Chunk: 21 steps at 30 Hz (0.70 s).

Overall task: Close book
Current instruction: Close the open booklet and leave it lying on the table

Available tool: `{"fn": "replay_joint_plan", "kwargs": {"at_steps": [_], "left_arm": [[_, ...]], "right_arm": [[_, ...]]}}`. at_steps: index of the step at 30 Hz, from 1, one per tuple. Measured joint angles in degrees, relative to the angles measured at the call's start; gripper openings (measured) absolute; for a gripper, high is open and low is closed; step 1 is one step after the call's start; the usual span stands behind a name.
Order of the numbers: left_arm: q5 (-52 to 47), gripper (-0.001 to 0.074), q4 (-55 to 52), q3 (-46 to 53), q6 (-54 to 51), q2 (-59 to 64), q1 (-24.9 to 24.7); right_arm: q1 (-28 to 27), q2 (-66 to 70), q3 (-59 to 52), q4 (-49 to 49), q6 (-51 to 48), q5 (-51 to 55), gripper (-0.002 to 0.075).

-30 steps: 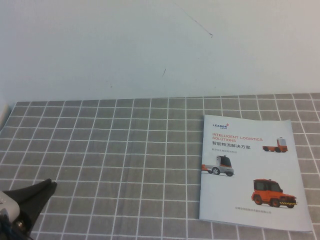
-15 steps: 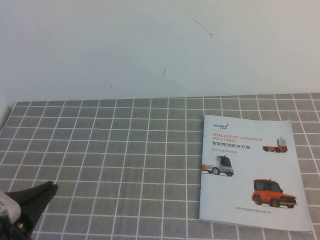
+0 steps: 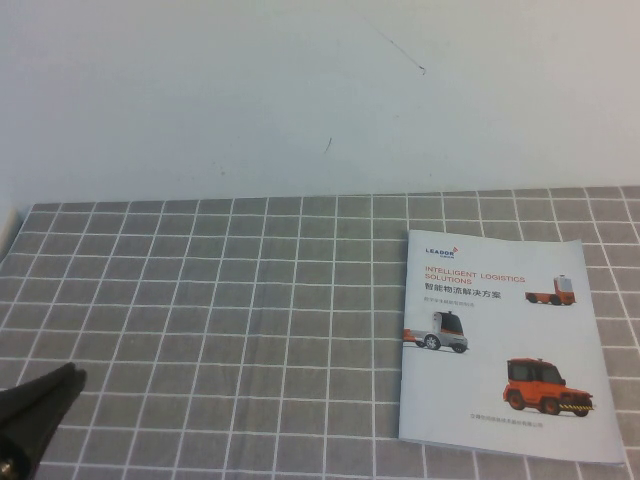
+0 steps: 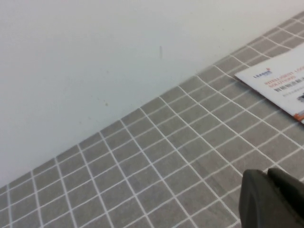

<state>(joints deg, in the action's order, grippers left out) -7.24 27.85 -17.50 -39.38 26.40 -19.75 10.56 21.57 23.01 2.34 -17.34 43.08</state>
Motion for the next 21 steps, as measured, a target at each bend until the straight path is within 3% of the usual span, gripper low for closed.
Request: {"fn": "replay_joint_plan", "kwargs": {"at_steps": [14, 21], "left_arm": [[-2.5, -0.0004, -1.5, 18.7, 0.0, -22.1, 16.2], [-10.2, -0.0004, -3.7, 18.8, -0.1, -26.9, 18.9]], "right_arm": [[0.0, 0.0, 0.0, 1.0, 0.0, 0.0, -0.0001], [0.0, 0.0, 0.0, 1.2, 0.1, 0.0, -0.0001]]}}
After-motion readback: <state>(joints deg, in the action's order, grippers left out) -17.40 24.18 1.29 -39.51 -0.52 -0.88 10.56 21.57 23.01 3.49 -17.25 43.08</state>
